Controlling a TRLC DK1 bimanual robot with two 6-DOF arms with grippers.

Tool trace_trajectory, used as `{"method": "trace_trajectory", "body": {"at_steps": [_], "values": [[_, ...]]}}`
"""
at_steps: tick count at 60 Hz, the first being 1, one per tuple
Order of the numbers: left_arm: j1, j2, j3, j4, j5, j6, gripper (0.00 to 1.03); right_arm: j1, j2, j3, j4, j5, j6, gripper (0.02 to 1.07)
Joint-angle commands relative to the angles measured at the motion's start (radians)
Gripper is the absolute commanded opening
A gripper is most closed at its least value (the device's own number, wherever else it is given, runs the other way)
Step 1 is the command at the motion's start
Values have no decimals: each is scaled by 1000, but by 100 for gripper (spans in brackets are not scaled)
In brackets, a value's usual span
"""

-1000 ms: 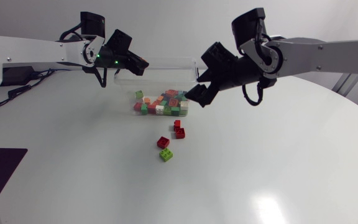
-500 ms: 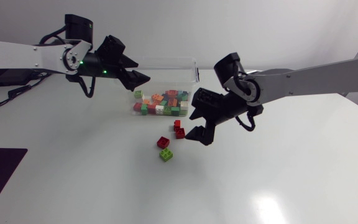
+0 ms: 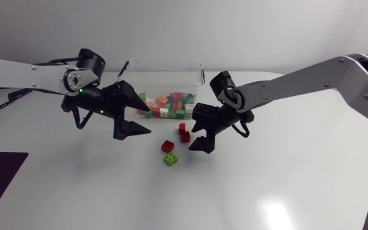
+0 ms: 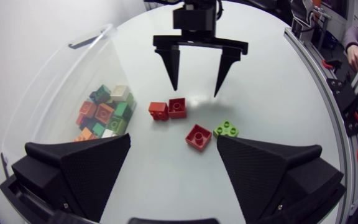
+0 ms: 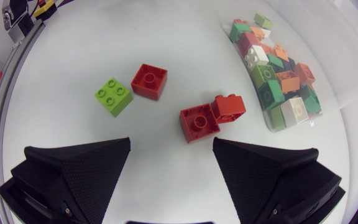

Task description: Place the duplo bricks in the container

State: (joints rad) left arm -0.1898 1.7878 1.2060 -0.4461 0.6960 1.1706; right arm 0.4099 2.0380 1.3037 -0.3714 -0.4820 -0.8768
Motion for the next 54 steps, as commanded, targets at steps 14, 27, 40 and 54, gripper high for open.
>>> {"method": "trace_trajectory", "body": {"at_steps": [14, 27, 40, 54], "values": [[-56, 170, 24, -52, 10, 169, 96, 1, 108, 106, -41, -32, -39, 95], [-57, 257, 93, -80, 7, 205, 96, 4, 156, 190, -89, -40, -56, 82], [-79, 315, 136, -94, 5, 224, 96, 6, 183, 216, -110, -56, -76, 79], [-91, 367, 185, -106, 2, 224, 96, 12, 218, 266, -146, -58, -94, 76]]}}
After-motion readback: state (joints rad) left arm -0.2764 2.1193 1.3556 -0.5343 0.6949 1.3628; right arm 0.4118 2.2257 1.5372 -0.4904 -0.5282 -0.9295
